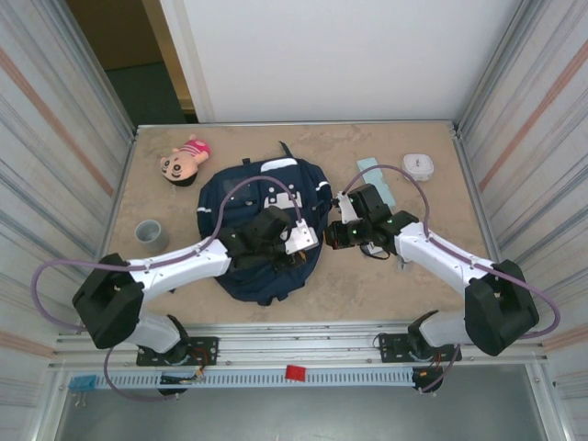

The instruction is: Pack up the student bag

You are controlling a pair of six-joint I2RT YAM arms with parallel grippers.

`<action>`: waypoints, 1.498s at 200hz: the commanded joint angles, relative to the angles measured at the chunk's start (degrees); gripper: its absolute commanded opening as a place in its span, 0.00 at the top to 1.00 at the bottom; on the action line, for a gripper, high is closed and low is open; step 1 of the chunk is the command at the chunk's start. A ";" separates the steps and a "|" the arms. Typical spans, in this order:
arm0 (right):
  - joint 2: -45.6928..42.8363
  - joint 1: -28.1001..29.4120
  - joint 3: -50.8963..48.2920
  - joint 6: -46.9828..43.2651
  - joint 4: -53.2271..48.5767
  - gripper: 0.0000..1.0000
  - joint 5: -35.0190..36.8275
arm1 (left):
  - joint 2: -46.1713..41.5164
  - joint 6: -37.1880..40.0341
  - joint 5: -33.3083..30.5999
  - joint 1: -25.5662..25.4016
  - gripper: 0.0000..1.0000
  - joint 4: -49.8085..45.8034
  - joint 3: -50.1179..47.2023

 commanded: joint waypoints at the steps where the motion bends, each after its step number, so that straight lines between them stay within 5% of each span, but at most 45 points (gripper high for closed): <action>1: -1.82 -2.78 0.45 1.52 0.05 1.00 -0.86 | -1.93 3.48 2.29 0.53 0.90 -0.27 1.38; 15: -0.33 -5.92 0.12 1.59 0.85 1.00 -1.82 | -4.62 5.62 5.12 1.97 1.00 -2.00 0.00; 72: 9.75 -14.57 4.59 -0.64 5.67 1.00 -6.29 | -16.19 11.05 14.59 6.90 1.00 -9.74 -4.17; 177: 11.37 -18.75 6.69 -1.81 5.76 1.00 -9.49 | -16.15 8.65 16.70 7.10 1.00 -6.95 -5.47; 219: 13.95 -20.88 8.01 -2.42 6.80 1.00 -12.26 | -19.13 8.35 12.78 8.53 1.00 -8.31 -6.53; 233: 12.45 -20.81 7.59 -1.87 7.33 0.91 -12.96 | -18.77 7.16 10.00 8.53 1.00 -6.82 -6.72; 258: 7.40 -20.81 6.44 -0.27 5.30 0.61 -13.46 | -16.07 4.37 8.95 8.53 1.00 -2.81 -6.43; 274: 2.13 -20.64 3.70 1.92 4.91 0.55 -14.03 | -13.74 3.13 10.86 8.21 1.00 -0.51 -5.84; 289: -2.77 -20.26 1.41 3.79 3.66 0.52 -14.50 | -11.23 3.65 12.20 6.72 0.88 0.43 -5.11; 299: -5.75 -19.79 0.01 4.95 2.38 0.51 -14.08 | -9.98 3.90 12.32 5.72 0.72 0.22 -4.26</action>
